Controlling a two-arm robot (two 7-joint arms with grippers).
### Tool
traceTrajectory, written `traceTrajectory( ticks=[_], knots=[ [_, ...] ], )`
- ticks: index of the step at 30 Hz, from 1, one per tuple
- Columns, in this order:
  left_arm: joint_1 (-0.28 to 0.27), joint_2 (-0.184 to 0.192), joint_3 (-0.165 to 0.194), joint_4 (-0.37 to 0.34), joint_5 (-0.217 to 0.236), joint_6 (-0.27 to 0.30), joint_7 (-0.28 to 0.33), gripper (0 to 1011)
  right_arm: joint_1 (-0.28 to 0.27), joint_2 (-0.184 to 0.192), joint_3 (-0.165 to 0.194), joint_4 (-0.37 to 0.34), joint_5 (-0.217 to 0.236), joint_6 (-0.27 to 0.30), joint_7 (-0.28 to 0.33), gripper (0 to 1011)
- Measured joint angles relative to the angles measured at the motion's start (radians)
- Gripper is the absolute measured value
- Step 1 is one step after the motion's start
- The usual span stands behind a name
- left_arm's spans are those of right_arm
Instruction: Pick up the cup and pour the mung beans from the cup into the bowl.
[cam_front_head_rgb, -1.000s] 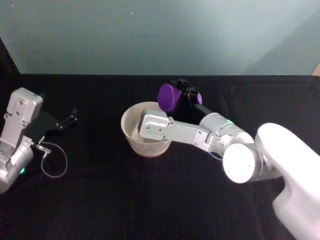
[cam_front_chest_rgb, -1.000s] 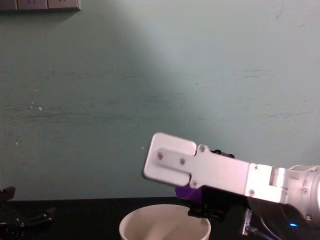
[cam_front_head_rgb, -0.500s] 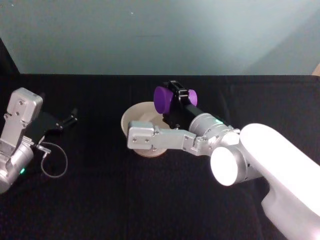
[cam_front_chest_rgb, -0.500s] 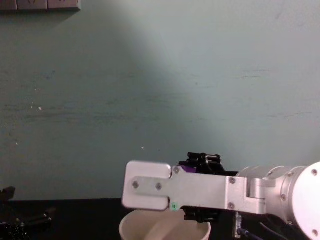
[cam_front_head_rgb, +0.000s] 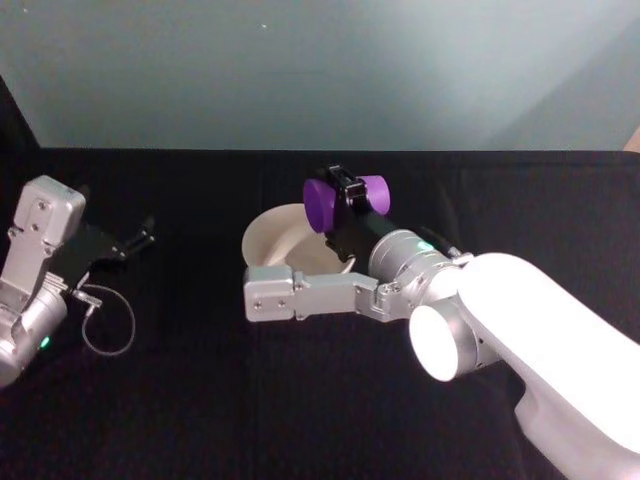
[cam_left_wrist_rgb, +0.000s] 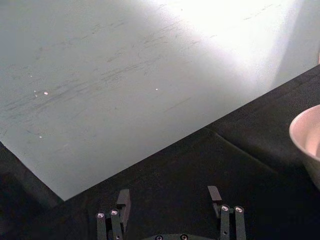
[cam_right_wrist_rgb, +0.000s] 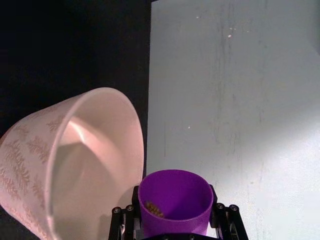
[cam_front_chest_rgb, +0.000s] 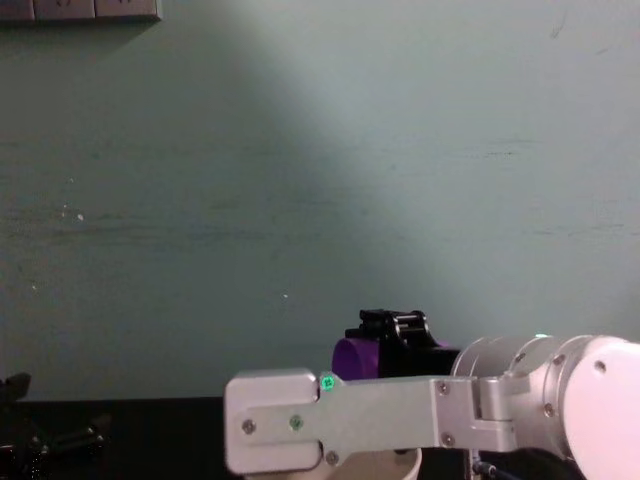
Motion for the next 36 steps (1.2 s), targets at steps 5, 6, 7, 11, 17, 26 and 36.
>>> traceTrajectory(
  ticks=[5, 6, 7, 11, 17, 26, 36],
  knots=[
    [0.000, 0.000, 0.000, 0.000, 0.000, 0.000, 0.000, 1000, 0.005, 0.003, -0.013, -0.003, -0.031, 0.003, 0.012, 738],
    [0.000, 0.000, 0.000, 0.000, 0.000, 0.000, 0.000, 1000, 0.005, 0.003, -0.014, -0.004, -0.035, 0.003, 0.013, 738],
    [0.000, 0.000, 0.000, 0.000, 0.000, 0.000, 0.000, 1000, 0.006, 0.004, -0.017, -0.005, -0.044, 0.004, 0.016, 738],
    [0.000, 0.000, 0.000, 0.000, 0.000, 0.000, 0.000, 1000, 0.008, 0.006, -0.024, -0.009, -0.065, 0.008, 0.023, 738],
    [0.000, 0.000, 0.000, 0.000, 0.000, 0.000, 0.000, 1000, 0.010, 0.008, -0.036, -0.016, -0.095, 0.015, 0.037, 738],
    [0.000, 0.000, 0.000, 0.000, 0.000, 0.000, 0.000, 1000, 0.007, 0.007, -0.039, -0.027, -0.116, 0.022, 0.047, 738],
    [0.000, 0.000, 0.000, 0.000, 0.000, 0.000, 0.000, 1000, 0.009, 0.010, -0.051, -0.038, -0.151, 0.031, 0.071, 738]
  ],
)
